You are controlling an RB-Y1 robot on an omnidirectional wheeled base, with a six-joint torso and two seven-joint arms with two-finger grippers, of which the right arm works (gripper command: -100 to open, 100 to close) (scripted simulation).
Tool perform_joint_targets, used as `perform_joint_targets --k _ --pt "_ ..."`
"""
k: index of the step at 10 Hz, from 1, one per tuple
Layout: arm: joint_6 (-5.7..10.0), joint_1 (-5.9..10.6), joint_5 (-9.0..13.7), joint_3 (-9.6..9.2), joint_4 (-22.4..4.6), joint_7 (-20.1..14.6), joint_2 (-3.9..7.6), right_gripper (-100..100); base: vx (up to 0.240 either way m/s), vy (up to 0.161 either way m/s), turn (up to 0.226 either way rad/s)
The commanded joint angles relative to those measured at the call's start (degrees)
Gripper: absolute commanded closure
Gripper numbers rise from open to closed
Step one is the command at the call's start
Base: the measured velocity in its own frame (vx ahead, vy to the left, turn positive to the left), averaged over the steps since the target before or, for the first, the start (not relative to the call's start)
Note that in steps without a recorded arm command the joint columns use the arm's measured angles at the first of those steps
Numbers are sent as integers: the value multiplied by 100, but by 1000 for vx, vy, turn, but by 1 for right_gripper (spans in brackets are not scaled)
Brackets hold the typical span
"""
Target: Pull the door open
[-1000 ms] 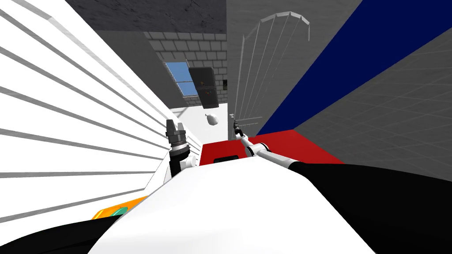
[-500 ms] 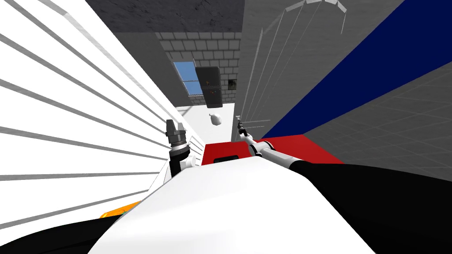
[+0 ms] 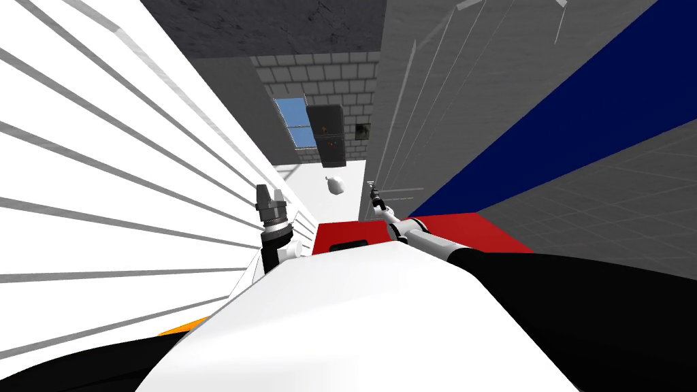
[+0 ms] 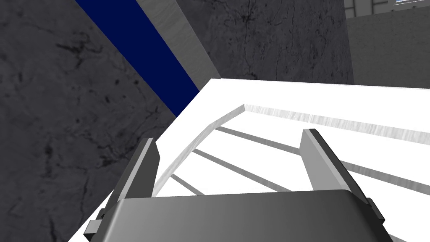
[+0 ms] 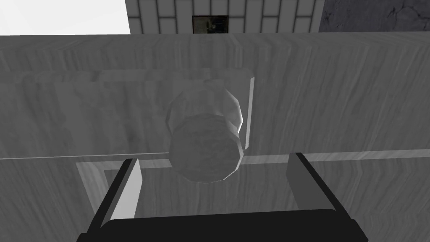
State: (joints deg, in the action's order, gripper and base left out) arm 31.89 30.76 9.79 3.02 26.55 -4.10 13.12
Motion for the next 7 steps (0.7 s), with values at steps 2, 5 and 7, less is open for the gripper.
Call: perform_joint_targets --k 2,5,7 --pt "-24 -107 27 19 81 -241 288 -100 151 45 150" --pt "6 -75 17 2 23 -208 242 100 11 4 -1" --pt "6 -75 17 2 23 -208 242 100 -18 -5 11"
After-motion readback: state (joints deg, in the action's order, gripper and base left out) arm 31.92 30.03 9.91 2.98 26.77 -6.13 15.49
